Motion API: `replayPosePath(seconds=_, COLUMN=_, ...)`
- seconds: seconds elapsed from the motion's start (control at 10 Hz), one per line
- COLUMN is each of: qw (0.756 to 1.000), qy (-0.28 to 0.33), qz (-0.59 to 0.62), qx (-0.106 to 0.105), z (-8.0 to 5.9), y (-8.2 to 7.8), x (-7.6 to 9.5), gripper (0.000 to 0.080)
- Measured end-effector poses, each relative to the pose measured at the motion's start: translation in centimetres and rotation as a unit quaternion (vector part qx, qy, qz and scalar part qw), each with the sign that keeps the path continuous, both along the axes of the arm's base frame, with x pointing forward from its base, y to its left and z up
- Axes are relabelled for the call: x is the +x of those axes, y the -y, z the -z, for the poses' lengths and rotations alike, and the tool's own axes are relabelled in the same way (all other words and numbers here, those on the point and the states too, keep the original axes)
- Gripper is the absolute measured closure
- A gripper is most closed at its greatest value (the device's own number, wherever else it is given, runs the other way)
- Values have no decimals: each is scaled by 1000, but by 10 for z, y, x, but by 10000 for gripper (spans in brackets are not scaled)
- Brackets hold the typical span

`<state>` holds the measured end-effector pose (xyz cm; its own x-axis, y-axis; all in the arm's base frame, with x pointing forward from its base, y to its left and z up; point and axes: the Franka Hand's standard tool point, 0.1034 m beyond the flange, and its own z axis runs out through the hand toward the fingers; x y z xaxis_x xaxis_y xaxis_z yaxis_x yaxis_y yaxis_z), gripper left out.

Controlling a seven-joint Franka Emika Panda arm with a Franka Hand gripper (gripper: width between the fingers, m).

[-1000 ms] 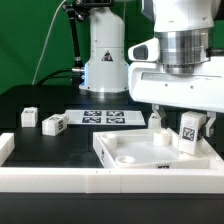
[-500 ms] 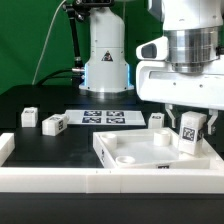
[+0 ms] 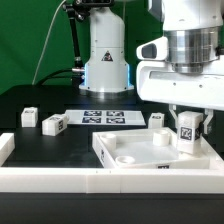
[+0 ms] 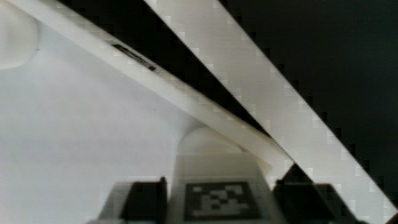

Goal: Assemble one leg

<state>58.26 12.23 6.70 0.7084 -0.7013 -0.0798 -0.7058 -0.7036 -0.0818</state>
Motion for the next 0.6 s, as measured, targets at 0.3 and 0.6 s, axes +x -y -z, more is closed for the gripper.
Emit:
replayPosePath(seconds=0.3, qw=980, qy=-21, qz=198, qx=7, z=0, y=-7, x=0, gripper=509)
replayPosePath(seconds=0.6, qw=940, qy=-37, qz=339, qx=9, z=1, y=-8, x=1, gripper=509)
